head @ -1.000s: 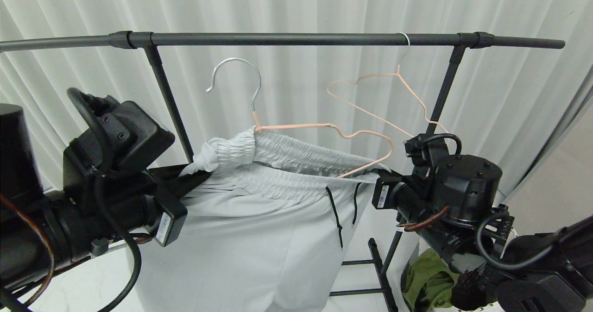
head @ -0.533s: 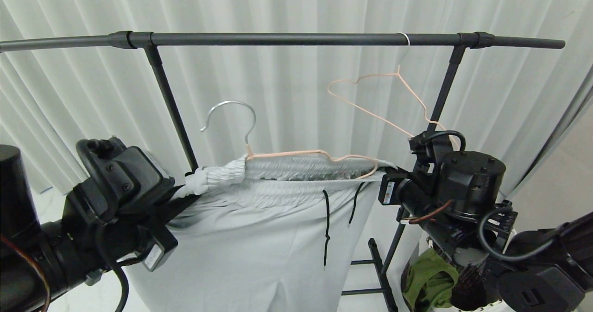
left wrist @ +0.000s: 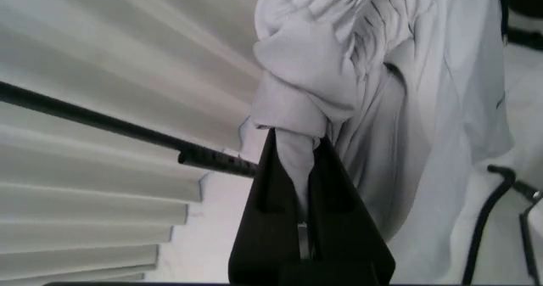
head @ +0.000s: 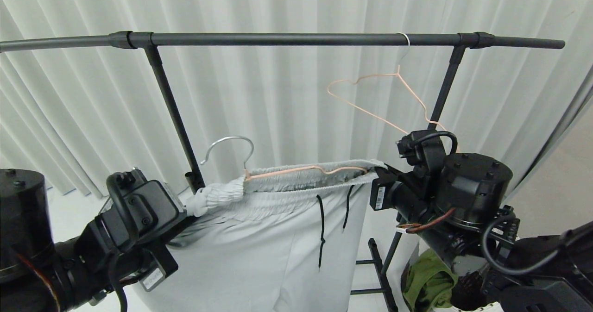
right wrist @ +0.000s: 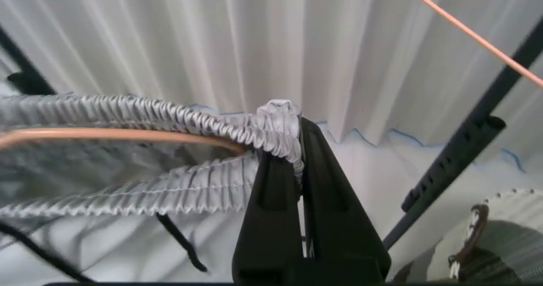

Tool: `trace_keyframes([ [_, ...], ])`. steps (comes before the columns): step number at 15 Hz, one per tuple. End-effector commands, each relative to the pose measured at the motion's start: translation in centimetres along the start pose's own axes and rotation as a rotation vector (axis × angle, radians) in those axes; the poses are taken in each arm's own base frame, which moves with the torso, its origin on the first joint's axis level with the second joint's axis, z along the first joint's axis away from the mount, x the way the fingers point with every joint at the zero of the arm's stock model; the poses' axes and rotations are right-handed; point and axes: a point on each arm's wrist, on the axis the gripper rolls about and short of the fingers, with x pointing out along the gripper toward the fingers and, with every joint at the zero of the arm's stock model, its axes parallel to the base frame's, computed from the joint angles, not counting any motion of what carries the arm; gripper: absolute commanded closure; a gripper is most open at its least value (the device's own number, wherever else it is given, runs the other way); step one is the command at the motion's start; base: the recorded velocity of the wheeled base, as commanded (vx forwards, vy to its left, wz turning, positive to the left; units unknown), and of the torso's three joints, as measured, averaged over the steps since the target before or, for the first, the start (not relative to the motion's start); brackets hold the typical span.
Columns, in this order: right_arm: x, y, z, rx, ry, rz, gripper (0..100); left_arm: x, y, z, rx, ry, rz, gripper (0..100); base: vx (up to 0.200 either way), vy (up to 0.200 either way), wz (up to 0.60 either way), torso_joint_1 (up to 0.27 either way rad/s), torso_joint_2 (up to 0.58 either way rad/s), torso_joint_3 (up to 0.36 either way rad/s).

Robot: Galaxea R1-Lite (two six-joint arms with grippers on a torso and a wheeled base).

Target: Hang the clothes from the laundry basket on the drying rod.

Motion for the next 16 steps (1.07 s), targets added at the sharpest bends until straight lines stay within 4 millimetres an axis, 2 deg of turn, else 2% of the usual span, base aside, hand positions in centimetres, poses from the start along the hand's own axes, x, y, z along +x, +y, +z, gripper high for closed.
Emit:
trace_keyframes([
  [1,-0.4,0.5,0.2,-0.004,-0.006,0.022,100,0.3,-0.3,-0.3,0.016,0.017,-0.018,100,0.000,0.000,0.00,0.000,0.00,0.000],
  [5,-2.0,2.1,0.8,-0.057,-0.022,0.101,100,0.9,-0.7,-0.7,0.035,0.060,-0.025,100,0.000,0.000,0.00,0.000,0.00,0.000],
  [8,-3.6,2.9,1.3,-0.168,-0.043,0.182,100,1.1,0.3,0.9,-0.153,0.034,0.042,100,0.000,0.000,0.00,0.000,0.00,0.000],
  [10,-4.3,3.4,1.7,-0.220,-0.064,0.229,100,0.9,0.1,2.4,-0.276,-0.015,0.046,100,0.000,0.000,0.00,0.000,0.00,0.000],
  [13,-4.8,4.2,1.6,-0.268,-0.070,0.273,100,0.4,-0.7,3.7,-0.319,-0.087,0.004,100,0.000,0.000,0.00,0.000,0.00,0.000],
  [16,-5.7,5.3,1.3,-0.271,-0.066,0.321,100,0.9,-0.5,4.2,-0.326,-0.124,0.042,100,0.000,0.000,0.00,0.000,0.00,0.000],
])
